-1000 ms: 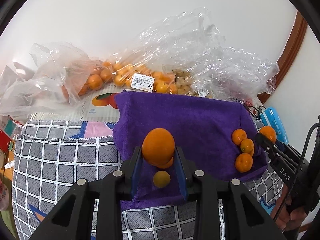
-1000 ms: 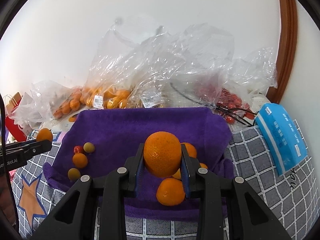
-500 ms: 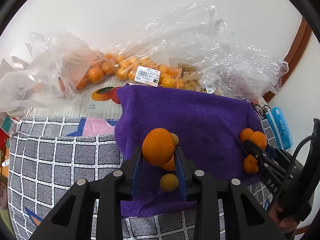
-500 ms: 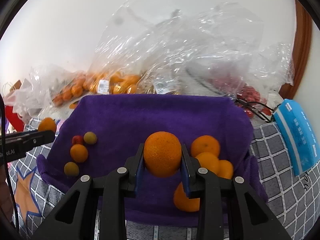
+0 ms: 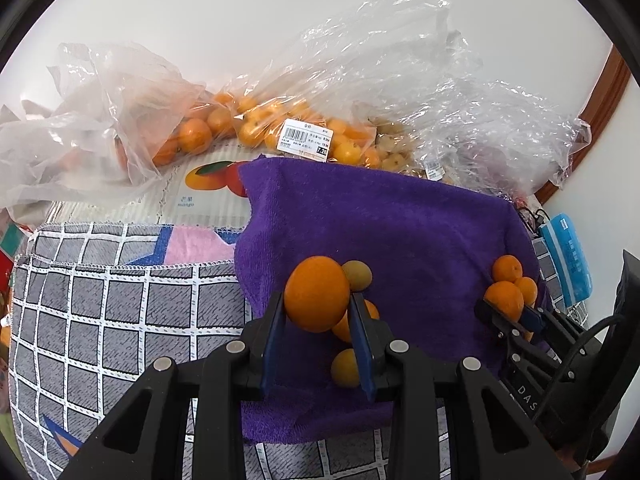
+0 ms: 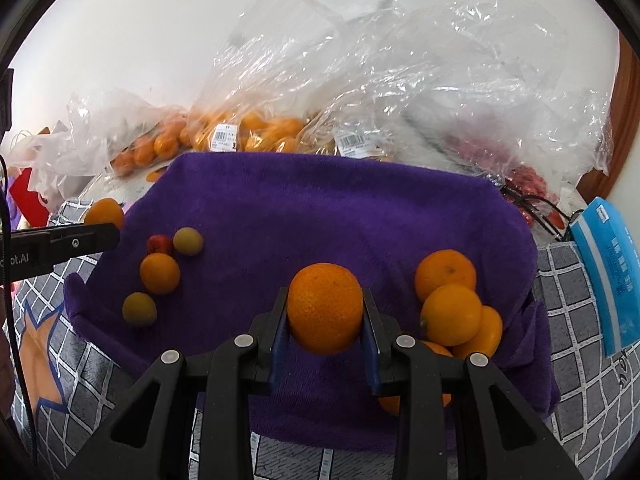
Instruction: Organize fruits
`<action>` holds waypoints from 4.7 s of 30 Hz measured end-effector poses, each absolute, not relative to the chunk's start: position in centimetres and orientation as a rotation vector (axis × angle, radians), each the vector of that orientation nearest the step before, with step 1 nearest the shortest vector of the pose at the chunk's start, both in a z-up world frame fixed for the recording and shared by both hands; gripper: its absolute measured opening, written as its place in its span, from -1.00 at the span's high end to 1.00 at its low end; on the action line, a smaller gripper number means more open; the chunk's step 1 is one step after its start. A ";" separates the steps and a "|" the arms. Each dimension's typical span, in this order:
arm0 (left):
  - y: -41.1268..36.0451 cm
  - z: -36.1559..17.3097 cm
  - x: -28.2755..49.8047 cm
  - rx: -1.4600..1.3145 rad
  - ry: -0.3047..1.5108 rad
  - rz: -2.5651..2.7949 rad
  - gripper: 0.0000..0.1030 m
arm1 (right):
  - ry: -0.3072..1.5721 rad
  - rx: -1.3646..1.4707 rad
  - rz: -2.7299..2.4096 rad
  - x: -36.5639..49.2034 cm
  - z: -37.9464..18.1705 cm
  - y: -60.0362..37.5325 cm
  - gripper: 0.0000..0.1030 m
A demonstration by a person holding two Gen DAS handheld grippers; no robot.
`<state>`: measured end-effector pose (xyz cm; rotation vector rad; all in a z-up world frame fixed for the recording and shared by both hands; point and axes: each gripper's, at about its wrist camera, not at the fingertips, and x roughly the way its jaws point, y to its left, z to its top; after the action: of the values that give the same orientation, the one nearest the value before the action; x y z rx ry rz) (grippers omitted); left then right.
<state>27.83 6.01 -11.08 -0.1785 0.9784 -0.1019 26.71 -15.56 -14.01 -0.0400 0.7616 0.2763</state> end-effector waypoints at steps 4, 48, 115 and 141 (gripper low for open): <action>6.0 -11.4 27.9 -0.175 0.984 -0.100 0.41 | 0.771 -0.039 0.279 26.7 -14.5 -15.5 0.38; 5.7 -13.1 28.0 -0.144 1.033 -0.094 0.40 | 0.765 -0.109 0.282 26.4 -15.6 -14.2 0.38; 3.6 -2.5 12.9 -0.142 0.805 -0.010 -0.36 | 0.639 0.071 0.156 11.6 -5.4 -19.6 -0.22; -0.2 1.0 -2.1 -0.071 0.639 -0.023 -0.67 | 0.516 0.069 0.078 -4.2 -3.0 -23.7 -0.96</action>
<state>-2.05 -0.21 1.01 -0.0710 0.6395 -0.0228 -4.23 -23.74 -3.02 0.0688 0.5156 0.0778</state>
